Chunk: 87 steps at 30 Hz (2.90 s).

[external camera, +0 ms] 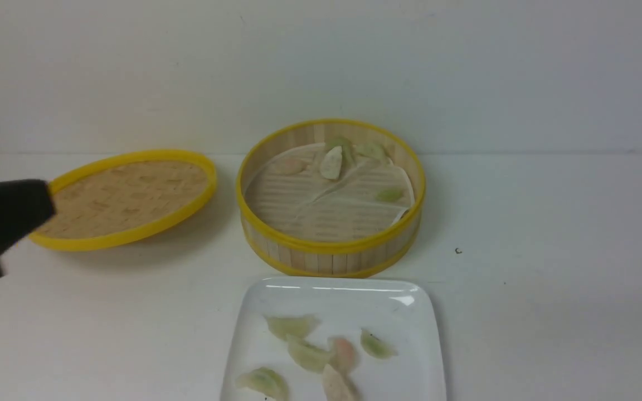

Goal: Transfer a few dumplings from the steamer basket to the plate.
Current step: Use the left arm to grab a dumpling from the steamer, then use the left arm to put the dumpling into the plate

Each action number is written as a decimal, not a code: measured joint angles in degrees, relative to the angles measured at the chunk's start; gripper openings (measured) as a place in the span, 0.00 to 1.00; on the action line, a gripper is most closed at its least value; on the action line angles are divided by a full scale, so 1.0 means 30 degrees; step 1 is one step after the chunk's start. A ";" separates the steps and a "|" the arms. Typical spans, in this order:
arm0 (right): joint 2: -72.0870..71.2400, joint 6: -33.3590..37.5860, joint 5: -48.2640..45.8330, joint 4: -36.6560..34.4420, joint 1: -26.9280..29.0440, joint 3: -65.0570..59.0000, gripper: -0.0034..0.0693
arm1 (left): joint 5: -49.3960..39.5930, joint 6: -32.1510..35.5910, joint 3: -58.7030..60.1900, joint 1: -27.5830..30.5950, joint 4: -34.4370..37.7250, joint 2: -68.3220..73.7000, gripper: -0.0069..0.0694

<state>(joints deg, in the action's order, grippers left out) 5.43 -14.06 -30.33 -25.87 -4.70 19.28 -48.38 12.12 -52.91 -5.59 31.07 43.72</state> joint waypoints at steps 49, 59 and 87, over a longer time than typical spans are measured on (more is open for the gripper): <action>1.0740 0.3925 -1.0509 0.3161 -0.0030 0.9124 0.03 | -0.3155 0.5536 -3.2488 -0.4899 -0.5594 3.6623 0.80; 1.0740 0.3924 -1.0836 0.2864 -0.0030 0.9124 0.03 | -0.4335 0.3320 -3.2780 -0.4963 -0.7451 3.6831 0.52; 1.0723 0.3924 -1.3286 0.2803 -0.0030 0.9124 0.03 | -0.7733 0.0400 -1.4013 -0.5772 -0.4680 1.9880 0.45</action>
<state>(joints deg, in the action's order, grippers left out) 37.60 -2.28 -70.19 -17.46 -4.79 46.65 -71.58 13.32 -94.95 -22.90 17.04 103.36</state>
